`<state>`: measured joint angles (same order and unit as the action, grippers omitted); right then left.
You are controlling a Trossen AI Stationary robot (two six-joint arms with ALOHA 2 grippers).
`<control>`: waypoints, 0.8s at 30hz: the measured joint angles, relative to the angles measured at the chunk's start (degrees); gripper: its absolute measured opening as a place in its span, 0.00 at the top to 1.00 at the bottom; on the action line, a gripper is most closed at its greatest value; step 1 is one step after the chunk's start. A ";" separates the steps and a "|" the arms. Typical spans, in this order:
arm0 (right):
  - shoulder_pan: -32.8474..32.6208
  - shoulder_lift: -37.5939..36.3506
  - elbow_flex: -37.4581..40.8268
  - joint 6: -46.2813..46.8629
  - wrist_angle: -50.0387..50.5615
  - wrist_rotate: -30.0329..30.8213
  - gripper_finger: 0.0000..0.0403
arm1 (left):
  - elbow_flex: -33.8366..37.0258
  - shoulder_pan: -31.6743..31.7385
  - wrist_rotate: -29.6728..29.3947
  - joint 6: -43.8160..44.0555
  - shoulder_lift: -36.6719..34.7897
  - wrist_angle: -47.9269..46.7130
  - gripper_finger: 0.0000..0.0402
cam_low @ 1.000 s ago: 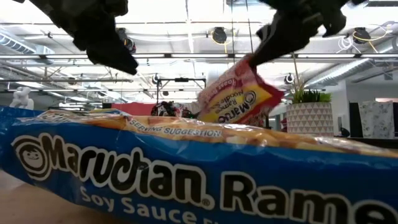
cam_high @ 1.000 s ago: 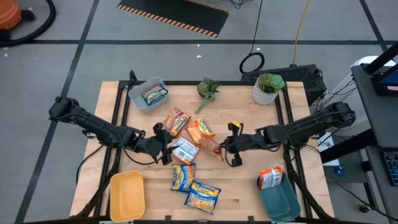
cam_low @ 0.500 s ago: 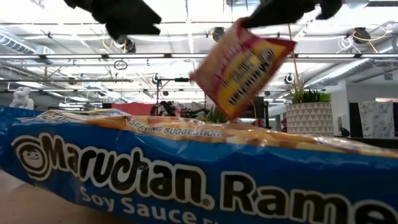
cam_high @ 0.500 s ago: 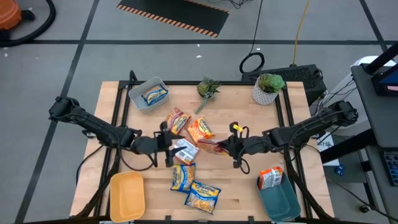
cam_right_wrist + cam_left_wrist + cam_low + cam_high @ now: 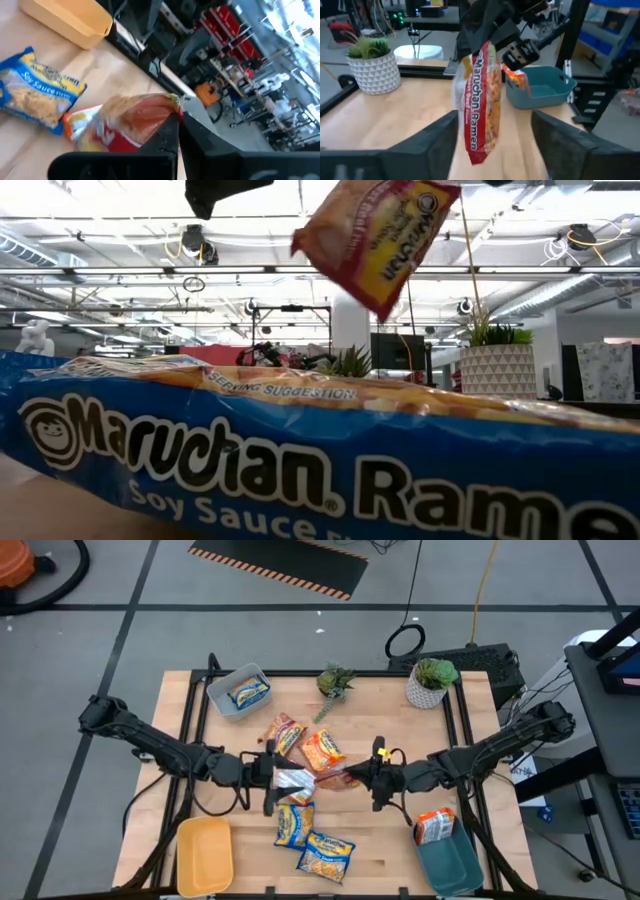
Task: Sort Maruchan noodles
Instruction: Put the bottom red noodle pack into the yellow bin
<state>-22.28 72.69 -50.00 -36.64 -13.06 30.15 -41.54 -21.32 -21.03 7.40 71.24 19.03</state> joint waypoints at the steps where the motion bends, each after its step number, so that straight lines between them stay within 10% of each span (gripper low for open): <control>1: -0.04 0.00 0.00 -0.16 -1.10 -0.11 1.00 | 0.00 -0.06 -0.01 0.89 0.00 0.09 0.30; 8: -0.35 1.82 0.00 -1.11 -7.28 -0.12 1.00 | 0.00 -0.02 -0.20 5.61 0.35 2.45 0.08; 24: -0.35 3.23 0.02 -1.69 -9.90 -0.13 1.00 | -0.02 5.05 6.53 4.14 12.87 16.65 0.07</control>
<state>-22.63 75.92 -49.98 -38.33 -22.96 30.02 -41.56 -16.27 -14.50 11.54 84.11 35.68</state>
